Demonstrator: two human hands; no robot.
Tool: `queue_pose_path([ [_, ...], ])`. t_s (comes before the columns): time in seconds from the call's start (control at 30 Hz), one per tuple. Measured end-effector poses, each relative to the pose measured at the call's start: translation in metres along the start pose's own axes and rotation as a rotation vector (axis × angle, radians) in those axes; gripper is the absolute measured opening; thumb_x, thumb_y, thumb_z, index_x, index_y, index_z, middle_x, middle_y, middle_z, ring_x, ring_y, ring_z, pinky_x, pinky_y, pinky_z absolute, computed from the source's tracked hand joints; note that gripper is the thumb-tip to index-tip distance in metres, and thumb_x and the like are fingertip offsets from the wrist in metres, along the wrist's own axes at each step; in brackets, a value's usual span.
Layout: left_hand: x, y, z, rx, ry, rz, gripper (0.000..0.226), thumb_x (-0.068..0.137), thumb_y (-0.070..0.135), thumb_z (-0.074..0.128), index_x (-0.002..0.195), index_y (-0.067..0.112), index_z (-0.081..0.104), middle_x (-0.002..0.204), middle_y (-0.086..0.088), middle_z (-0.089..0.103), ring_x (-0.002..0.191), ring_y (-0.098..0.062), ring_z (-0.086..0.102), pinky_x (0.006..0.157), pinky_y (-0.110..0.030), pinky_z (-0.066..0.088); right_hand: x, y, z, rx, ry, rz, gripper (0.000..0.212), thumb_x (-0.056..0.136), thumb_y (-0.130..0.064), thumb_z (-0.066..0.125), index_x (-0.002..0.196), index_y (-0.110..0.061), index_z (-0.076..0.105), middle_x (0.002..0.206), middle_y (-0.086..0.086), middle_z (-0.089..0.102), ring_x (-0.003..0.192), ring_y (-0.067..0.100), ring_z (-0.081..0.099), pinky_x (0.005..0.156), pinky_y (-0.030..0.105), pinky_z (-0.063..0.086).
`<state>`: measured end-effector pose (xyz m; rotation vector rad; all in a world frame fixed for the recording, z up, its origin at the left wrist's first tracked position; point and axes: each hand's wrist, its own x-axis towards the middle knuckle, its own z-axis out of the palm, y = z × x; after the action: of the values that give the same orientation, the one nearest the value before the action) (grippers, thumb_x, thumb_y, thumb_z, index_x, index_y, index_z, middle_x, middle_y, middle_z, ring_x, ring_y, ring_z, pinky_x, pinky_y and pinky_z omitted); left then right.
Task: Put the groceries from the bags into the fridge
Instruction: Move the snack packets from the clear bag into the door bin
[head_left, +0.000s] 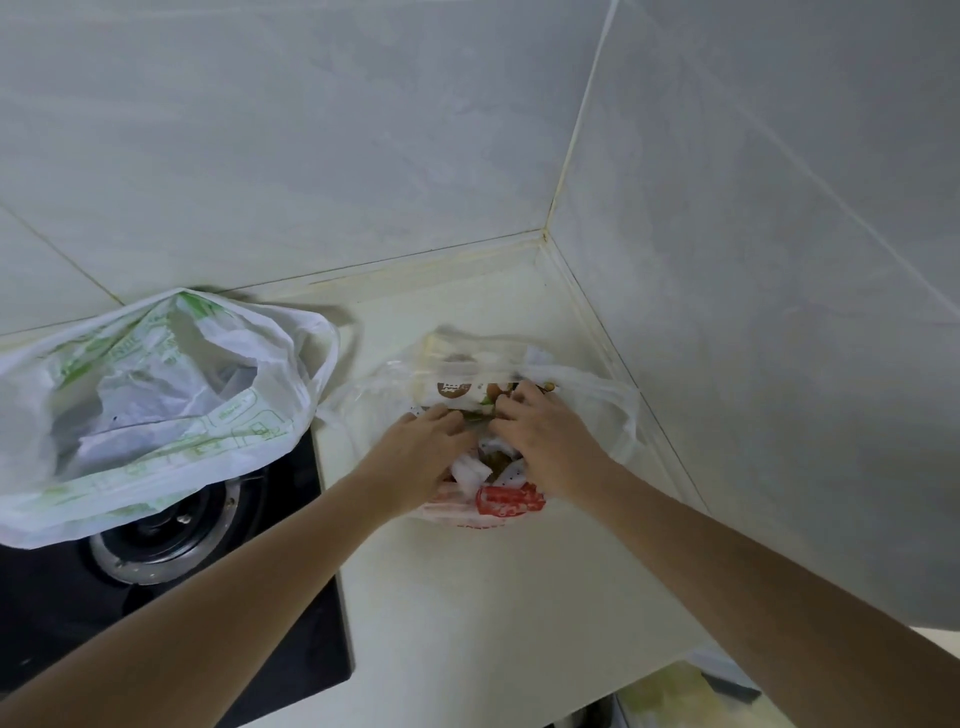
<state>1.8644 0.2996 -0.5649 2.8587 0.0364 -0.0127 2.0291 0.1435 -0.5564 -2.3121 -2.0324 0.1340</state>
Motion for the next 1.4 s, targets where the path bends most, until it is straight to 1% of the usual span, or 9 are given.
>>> queue_pose_path([
  [0.13, -0.001, 0.002, -0.022, -0.052, 0.113, -0.041, 0.035, 0.089, 0.017, 0.068, 0.123, 0.025, 0.063, 0.119, 0.008, 0.065, 0.104, -0.017, 0.058, 0.077, -0.036, 0.055, -0.001, 0.002, -0.011, 0.027, 0.134, 0.015, 0.032, 0.08, -0.011, 0.08, 0.109, -0.019, 0.069, 0.11, -0.005, 0.064, 0.107, 0.022, 0.054, 0.086, 0.036, 0.055],
  [0.37, -0.001, 0.03, -0.098, -0.608, 0.338, -0.322, 0.012, 0.094, 0.027, 0.072, 0.098, 0.032, 0.062, 0.099, 0.017, 0.07, 0.098, -0.006, 0.066, 0.088, -0.032, 0.055, -0.015, -0.012, -0.087, 0.707, 0.37, 0.383, 0.014, 0.096, -0.02, 0.071, 0.105, -0.021, 0.06, 0.092, -0.008, 0.07, 0.076, 0.006, 0.065, 0.067, 0.026, 0.054],
  [0.5, 0.006, 0.054, -0.153, -0.7, 0.359, -0.304, 0.013, 0.091, 0.025, 0.077, 0.097, 0.026, 0.066, 0.093, 0.015, 0.072, 0.094, -0.006, 0.068, 0.077, -0.032, 0.059, -0.033, -0.024, -0.15, 1.026, 0.544, 0.556, 0.017, 0.092, -0.011, 0.074, 0.1, -0.016, 0.06, 0.097, -0.001, 0.076, 0.094, 0.005, 0.073, 0.081, 0.019, 0.056],
  [0.7, 0.019, 0.101, -0.234, -0.646, 0.311, -0.1, 0.01, 0.091, 0.026, 0.077, 0.093, 0.03, 0.067, 0.089, 0.014, 0.073, 0.086, -0.006, 0.07, 0.075, -0.043, 0.061, -0.098, -0.057, -0.244, 0.978, 0.744, 0.671, 0.017, 0.091, -0.012, 0.077, 0.102, -0.014, 0.064, 0.083, -0.011, 0.072, 0.078, 0.007, 0.072, 0.07, 0.018, 0.051],
  [0.8, 0.022, 0.145, -0.266, -0.659, 0.283, 0.046, 0.01, 0.09, 0.028, 0.076, 0.093, 0.03, 0.067, 0.088, 0.015, 0.072, 0.088, -0.004, 0.068, 0.08, -0.042, 0.06, -0.146, -0.081, -0.282, 0.902, 0.85, 0.716, 0.016, 0.092, -0.018, 0.077, 0.102, -0.017, 0.064, 0.087, 0.007, 0.07, 0.077, 0.023, 0.072, 0.07, 0.037, 0.057],
  [1.03, 0.014, 0.29, -0.304, -0.66, 0.233, 0.402, 0.013, 0.089, 0.035, 0.076, 0.093, 0.033, 0.063, 0.086, 0.018, 0.071, 0.083, -0.003, 0.069, 0.074, -0.039, 0.061, -0.295, -0.146, -0.349, 0.76, 1.103, 0.892, 0.018, 0.09, -0.014, 0.079, 0.101, -0.016, 0.066, 0.061, -0.013, 0.035, 0.062, 0.017, 0.039, 0.071, 0.044, 0.051],
  [1.17, -0.014, 0.398, -0.31, -0.723, 0.211, 0.601, 0.016, 0.087, 0.03, 0.079, 0.086, 0.027, 0.063, 0.08, 0.013, 0.07, 0.08, -0.009, 0.068, 0.071, -0.039, 0.059, -0.399, -0.205, -0.386, 0.652, 1.269, 0.992, 0.019, 0.091, -0.014, 0.078, 0.103, -0.009, 0.064, 0.072, 0.012, 0.045, 0.068, 0.023, 0.046, 0.072, 0.065, 0.059],
  [1.27, -0.05, 0.492, -0.308, -0.803, 0.168, 0.751, 0.015, 0.086, 0.03, 0.08, 0.086, 0.027, 0.065, 0.082, 0.012, 0.07, 0.081, -0.013, 0.066, 0.07, -0.032, 0.056, -0.478, -0.265, -0.406, 0.548, 1.391, 1.091, 0.017, 0.093, -0.013, 0.077, 0.102, -0.01, 0.063, 0.086, 0.03, 0.05, 0.073, 0.026, 0.053, 0.074, 0.058, 0.063],
  [1.4, -0.111, 0.619, -0.292, -0.88, 0.073, 0.955, 0.013, 0.086, 0.027, 0.08, 0.086, 0.027, 0.067, 0.084, 0.014, 0.07, 0.081, -0.01, 0.067, 0.063, -0.022, 0.053, -0.584, -0.361, -0.41, 0.376, 1.547, 1.267, 0.018, 0.092, -0.018, 0.078, 0.101, -0.012, 0.064, 0.08, 0.005, 0.053, 0.074, 0.023, 0.057, 0.067, 0.048, 0.06],
])
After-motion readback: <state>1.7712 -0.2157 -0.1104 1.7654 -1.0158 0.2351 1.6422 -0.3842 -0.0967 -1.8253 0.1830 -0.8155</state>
